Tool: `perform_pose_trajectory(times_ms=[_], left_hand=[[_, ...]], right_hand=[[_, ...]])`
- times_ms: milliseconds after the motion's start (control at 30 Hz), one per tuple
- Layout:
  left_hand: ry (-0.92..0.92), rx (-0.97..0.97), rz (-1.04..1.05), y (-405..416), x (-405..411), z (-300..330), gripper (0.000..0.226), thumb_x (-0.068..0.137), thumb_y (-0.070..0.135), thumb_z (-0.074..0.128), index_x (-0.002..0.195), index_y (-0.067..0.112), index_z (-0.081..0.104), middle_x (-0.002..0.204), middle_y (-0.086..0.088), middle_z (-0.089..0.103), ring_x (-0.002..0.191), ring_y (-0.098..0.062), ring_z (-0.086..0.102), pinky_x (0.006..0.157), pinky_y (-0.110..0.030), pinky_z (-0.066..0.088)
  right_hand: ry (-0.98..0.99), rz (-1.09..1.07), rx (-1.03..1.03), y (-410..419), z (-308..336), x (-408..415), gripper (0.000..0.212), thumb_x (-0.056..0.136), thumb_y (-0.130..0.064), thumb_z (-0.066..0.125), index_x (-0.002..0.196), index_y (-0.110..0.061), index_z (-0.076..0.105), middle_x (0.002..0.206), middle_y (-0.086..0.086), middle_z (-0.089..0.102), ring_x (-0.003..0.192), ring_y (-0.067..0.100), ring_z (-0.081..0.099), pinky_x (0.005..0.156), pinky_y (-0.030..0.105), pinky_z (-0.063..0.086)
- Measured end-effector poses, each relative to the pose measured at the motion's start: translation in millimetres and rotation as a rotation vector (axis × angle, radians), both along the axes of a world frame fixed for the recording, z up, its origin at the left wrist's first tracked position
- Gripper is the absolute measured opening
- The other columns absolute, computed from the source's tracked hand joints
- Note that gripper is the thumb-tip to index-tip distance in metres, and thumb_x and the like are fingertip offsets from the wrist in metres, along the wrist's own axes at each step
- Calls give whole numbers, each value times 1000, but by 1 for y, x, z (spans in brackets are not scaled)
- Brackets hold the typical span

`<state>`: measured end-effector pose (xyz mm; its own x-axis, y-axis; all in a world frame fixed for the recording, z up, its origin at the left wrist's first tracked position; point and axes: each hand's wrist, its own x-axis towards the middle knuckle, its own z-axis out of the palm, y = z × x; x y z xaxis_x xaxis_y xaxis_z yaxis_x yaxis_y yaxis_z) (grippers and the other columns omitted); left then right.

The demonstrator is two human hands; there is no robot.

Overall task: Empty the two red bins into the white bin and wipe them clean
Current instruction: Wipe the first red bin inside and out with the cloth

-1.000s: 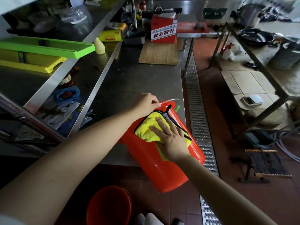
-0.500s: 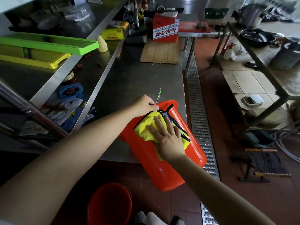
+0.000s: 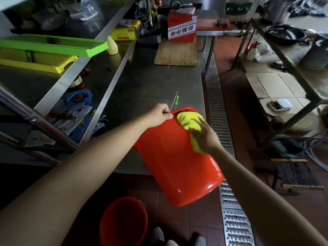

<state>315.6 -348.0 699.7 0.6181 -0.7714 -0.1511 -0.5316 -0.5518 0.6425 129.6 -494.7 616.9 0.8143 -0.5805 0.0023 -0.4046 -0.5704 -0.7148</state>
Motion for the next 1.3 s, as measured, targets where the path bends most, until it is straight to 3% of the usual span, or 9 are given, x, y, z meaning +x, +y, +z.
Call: perform_pose_trajectory(times_ms=[100, 300, 400, 533, 800, 967, 1100, 1167, 1300], left_hand=[[-28, 28, 20, -9, -4, 1, 25, 93, 34, 65, 94, 10, 62, 88, -5, 64, 81, -19, 58, 65, -27, 41], [-112, 36, 45, -25, -7, 0, 23, 90, 31, 70, 88, 9, 64, 77, -3, 56, 70, -17, 47, 53, -26, 30], [-111, 39, 21, -26, -3, 1, 24, 88, 33, 71, 85, 11, 63, 75, 1, 54, 66, -13, 45, 54, -23, 31], [-82, 15, -2, -27, 1, -3, 25, 88, 30, 72, 85, 7, 63, 75, -2, 54, 68, -15, 46, 57, -24, 32], [-79, 68, 19, -38, -3, -7, 28, 93, 37, 64, 90, 10, 58, 80, 1, 58, 70, -12, 52, 57, -26, 36], [-149, 86, 11, -43, -5, -6, 27, 91, 36, 66, 87, 11, 57, 72, 0, 52, 63, -16, 46, 55, -26, 32], [-156, 86, 11, -44, -5, -7, 28, 90, 36, 67, 86, 10, 57, 72, 0, 51, 64, -16, 46, 56, -28, 32], [-147, 97, 11, -44, -5, -8, 28, 92, 38, 65, 88, 11, 57, 77, 1, 54, 67, -13, 48, 56, -28, 33], [-174, 97, 10, -45, -5, -11, 27, 92, 35, 64, 90, 10, 56, 77, 0, 53, 66, -15, 47, 56, -28, 34]], right_hand=[[53, -39, 76, -9, 5, 4, 52, 97, -42, 61, 146, -33, 48, 161, -4, 34, 143, 25, 40, 112, 38, 37], [113, 135, -624, 106, -7, -15, 61, 89, -31, 60, 145, -46, 42, 166, -5, 18, 152, 39, 14, 107, 60, 32], [128, 381, -762, 145, -21, -15, 56, 94, -28, 51, 147, -43, 43, 168, -2, 7, 153, 40, -2, 116, 64, 19], [73, 319, -679, 110, -15, -23, 63, 90, -36, 62, 147, -49, 38, 167, -8, 11, 153, 34, 10, 113, 57, 28], [120, -165, 120, -13, -15, -45, 52, 99, -41, 59, 148, -33, 45, 159, 3, 38, 139, 29, 44, 107, 35, 39], [185, -51, -368, 64, -7, -50, 64, 91, -36, 61, 148, -50, 36, 166, -7, 18, 149, 35, 22, 110, 54, 33], [122, 317, -825, 134, -20, -59, 59, 93, -31, 54, 148, -44, 41, 167, 0, 15, 150, 43, 14, 113, 60, 28], [176, 505, -879, 149, -31, -64, 60, 93, -33, 58, 150, -42, 39, 168, 1, 10, 151, 41, 2, 118, 61, 15], [63, 354, -776, 113, -21, -71, 60, 89, -35, 63, 145, -47, 45, 165, -5, 23, 149, 36, 26, 110, 54, 37]])
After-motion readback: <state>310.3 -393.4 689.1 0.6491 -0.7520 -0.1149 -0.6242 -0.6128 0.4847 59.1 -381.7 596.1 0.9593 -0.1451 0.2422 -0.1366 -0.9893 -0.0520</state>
